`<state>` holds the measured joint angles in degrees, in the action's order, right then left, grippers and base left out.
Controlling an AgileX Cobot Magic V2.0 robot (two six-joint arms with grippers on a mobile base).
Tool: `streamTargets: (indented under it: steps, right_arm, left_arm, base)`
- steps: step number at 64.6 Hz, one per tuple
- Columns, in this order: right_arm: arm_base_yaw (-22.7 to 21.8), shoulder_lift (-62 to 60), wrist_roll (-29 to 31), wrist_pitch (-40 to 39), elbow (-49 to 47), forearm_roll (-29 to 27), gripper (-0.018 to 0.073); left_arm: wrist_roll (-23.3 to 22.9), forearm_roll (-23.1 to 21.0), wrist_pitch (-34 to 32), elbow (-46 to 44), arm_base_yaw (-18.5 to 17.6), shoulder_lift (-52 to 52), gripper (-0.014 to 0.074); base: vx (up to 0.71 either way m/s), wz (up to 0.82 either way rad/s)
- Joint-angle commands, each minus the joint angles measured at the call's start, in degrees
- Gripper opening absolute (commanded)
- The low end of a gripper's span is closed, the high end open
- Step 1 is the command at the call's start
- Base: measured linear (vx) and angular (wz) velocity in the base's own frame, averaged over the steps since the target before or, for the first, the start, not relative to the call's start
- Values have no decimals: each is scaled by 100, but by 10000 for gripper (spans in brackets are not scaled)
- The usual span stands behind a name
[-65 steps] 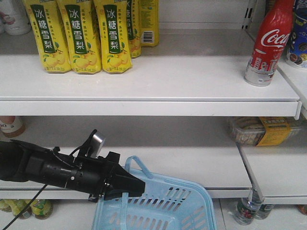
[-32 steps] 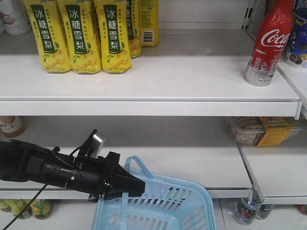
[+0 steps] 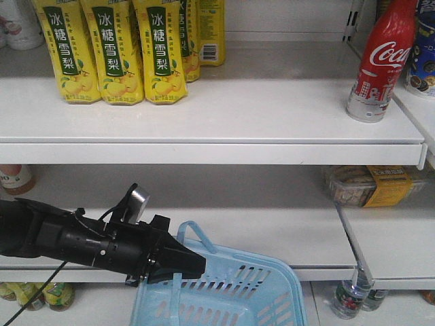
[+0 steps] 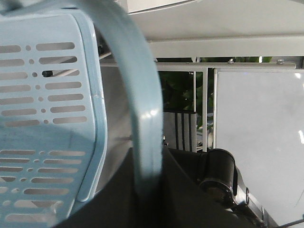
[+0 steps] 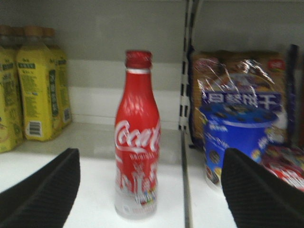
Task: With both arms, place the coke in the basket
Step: 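Close the right gripper around the red Coca-Cola bottle's neck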
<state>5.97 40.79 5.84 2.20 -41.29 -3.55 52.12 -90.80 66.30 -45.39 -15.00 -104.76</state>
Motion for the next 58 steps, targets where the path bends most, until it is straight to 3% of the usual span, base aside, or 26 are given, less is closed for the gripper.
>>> streamTargets:
  steps: [1, 21, 49, 58]
  right_arm:
    - [111, 425, 27, -418, -674, 9, 580]
    - [102, 1800, -16, -387, -1784, -8, 580]
    - [102, 3003, -10, -597, -2476, 5, 580]
    - [102, 3202, -16, -719, -2683, 5, 515]
  left_arm:
    - [82, -437, 460, -105, -39, 300, -6]
    - [82, -437, 460, -105, -39, 300, -6]
    - [82, -437, 460, -105, -39, 300, -6]
    - [82, -437, 460, -105, -39, 300, -6]
  base:
    - [0, 0]
    - [0, 0]
    - [0, 0]
    - [0, 0]
